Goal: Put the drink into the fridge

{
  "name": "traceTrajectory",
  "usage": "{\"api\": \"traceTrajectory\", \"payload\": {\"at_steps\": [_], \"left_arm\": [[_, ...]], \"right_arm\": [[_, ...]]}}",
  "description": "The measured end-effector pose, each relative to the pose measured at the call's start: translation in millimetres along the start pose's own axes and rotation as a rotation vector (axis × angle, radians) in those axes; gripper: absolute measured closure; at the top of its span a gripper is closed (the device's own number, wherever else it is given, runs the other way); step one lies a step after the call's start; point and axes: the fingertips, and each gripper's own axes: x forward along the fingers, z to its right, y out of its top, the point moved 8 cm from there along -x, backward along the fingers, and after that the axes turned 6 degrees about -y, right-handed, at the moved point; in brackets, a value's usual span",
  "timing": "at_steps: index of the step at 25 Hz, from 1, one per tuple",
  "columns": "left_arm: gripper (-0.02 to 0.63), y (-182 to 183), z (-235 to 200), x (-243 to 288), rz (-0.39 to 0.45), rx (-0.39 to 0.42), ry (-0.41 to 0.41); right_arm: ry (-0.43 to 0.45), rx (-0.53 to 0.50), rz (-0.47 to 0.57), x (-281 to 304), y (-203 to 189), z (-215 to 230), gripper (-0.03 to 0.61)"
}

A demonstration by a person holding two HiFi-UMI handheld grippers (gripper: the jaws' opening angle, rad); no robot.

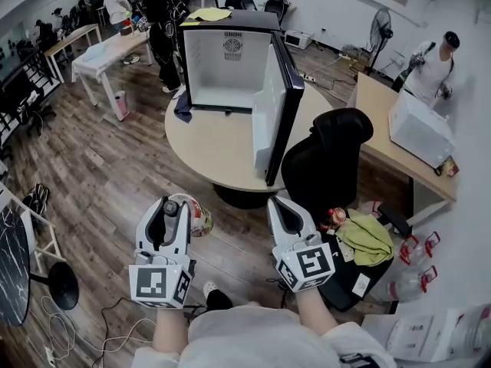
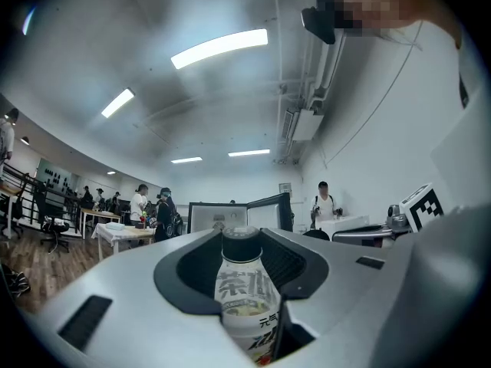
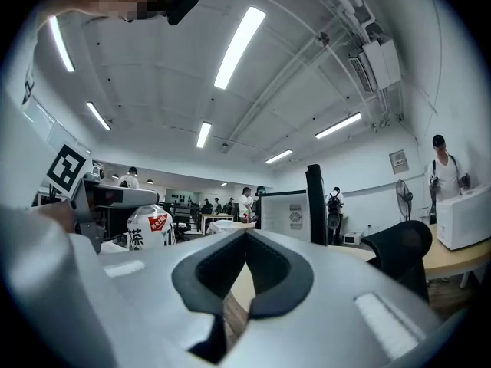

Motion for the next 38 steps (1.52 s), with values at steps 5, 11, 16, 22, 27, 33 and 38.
{"api": "traceTrajectory", "payload": {"at_steps": [5, 11, 16, 22, 27, 33, 38], "left_arm": [[0.456, 3, -29, 21, 0.009, 0.016, -0.032], [0.457, 2, -66, 43, 0.020, 0.020, -0.065], [0.456, 2, -93, 59, 0.029, 0.021, -0.098], [0.456, 2, -116, 68, 0.037, 0.029, -0.137], [0.456, -3, -133, 74, 0.037, 0.021, -0.139], [0.456, -12, -145, 96, 0.034, -0.002, -0.149], [0.456, -15, -162, 134, 0.034, 0.000, -0.167]], "right_arm": [[0.000, 0.016, 0.033, 34, 2, -12, 0.568], [-0.024, 0.015, 0.041, 68, -1, -27, 0.568], [-0.053, -0.001, 0.044, 91, -2, -36, 0.568], [-0.083, 0.005, 0.054, 113, -5, -48, 0.568], [-0.075, 0.001, 0.037, 129, -11, -57, 0.568], [-0.074, 0.000, 0.014, 157, -24, -48, 0.568], [-0.057, 0.017, 0.017, 205, -31, -34, 0.568]]}}
